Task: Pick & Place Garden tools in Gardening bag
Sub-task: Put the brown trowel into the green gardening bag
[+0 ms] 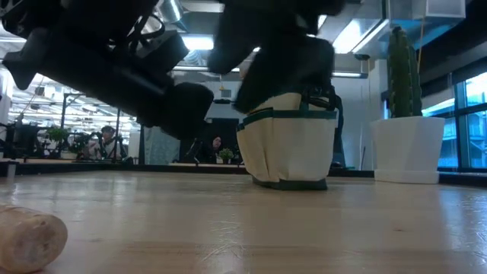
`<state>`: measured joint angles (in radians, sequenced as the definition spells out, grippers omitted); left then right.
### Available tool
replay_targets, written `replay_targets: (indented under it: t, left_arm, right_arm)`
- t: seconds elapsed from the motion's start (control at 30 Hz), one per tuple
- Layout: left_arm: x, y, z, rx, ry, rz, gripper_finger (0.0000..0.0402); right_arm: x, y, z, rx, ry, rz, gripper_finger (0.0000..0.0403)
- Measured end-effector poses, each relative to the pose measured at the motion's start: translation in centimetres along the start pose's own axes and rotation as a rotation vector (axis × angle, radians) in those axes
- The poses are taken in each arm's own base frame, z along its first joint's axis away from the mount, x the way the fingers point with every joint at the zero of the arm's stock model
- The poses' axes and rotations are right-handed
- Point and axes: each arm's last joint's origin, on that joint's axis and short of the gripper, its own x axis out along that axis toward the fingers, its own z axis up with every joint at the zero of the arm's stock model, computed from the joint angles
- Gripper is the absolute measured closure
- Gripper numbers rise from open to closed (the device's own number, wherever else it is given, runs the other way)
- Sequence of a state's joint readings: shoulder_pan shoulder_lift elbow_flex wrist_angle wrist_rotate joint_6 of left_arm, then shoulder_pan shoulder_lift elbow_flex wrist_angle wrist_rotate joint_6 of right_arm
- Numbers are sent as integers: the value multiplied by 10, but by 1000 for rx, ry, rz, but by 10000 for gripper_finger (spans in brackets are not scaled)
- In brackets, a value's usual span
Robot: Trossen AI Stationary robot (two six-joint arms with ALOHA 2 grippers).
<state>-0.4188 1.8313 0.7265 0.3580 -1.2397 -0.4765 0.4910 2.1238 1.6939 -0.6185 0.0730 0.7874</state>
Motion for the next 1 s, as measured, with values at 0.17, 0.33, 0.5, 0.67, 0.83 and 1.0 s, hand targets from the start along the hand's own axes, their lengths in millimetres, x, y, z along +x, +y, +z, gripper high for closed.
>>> replay_targets:
  t: [0.17, 0.33, 0.5, 0.67, 0.83, 1.0]
  left_arm:
    - [-6, 0, -5, 31, 16, -19, 397]
    - [-21, -2, -12, -6, 28, -52, 399]
    - [-39, -3, -23, 4, 90, -140, 398]
    - [-70, -11, -26, -6, 107, -290, 398]
    - [-104, -16, -12, -81, 56, -437, 400]
    - [-131, -17, 9, -231, 59, -618, 394]
  right_arm:
    - [7, 14, 16, -93, -3, 37, 206]
    - [15, 21, 23, -135, -31, 43, 206]
    - [27, 19, 21, -144, -29, 5, 206]
    - [27, 15, 14, -151, 42, -45, 206]
    - [22, 15, 5, -161, 96, -83, 206]
    - [21, 22, -2, -169, 101, -75, 206]
